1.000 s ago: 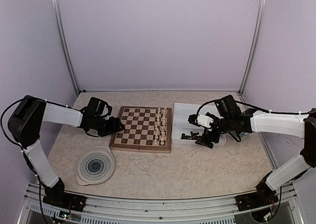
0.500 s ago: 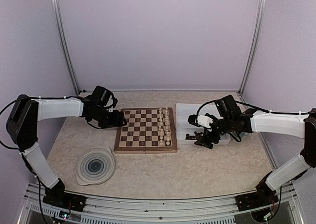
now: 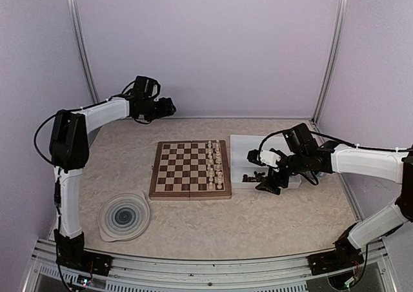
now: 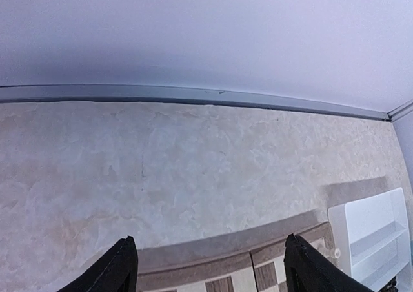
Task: Set up the chess pieces on the board
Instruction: Adjust the chessboard at the center of the board.
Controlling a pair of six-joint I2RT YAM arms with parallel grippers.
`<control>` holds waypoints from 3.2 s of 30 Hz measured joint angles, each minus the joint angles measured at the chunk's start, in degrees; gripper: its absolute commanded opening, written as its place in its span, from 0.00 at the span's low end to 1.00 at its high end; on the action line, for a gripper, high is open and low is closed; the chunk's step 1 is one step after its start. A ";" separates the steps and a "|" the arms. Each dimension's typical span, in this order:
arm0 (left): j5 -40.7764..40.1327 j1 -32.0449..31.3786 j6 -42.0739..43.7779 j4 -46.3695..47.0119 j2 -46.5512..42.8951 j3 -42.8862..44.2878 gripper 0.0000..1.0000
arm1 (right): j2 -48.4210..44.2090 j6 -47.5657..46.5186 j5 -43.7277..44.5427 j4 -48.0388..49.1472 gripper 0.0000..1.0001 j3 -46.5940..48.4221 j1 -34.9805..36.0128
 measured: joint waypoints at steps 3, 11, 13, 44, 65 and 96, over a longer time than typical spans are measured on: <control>2.40 0.44 0.55 -1.99 9.53 10.84 0.78 | -0.66 0.15 -0.17 -0.50 0.93 0.00 0.22; 14.36 2.21 3.06 -7.08 23.80 21.00 0.79 | -1.84 0.04 -0.07 -2.54 0.92 0.02 0.39; 16.74 2.64 4.70 -8.87 25.49 21.00 0.79 | -2.38 -0.13 0.24 -3.26 0.92 0.02 0.39; 16.96 -5.31 16.33 -9.81 -5.70 -26.27 0.73 | -2.84 0.31 1.09 -2.71 0.79 0.35 -0.87; 2.97 -11.78 13.90 13.00 -31.47 -33.05 0.73 | 15.32 8.20 3.32 -11.69 0.32 12.90 -16.92; 3.87 -9.94 11.69 15.13 -33.14 -36.96 0.73 | 20.72 9.64 5.20 -13.73 0.00 12.76 -18.23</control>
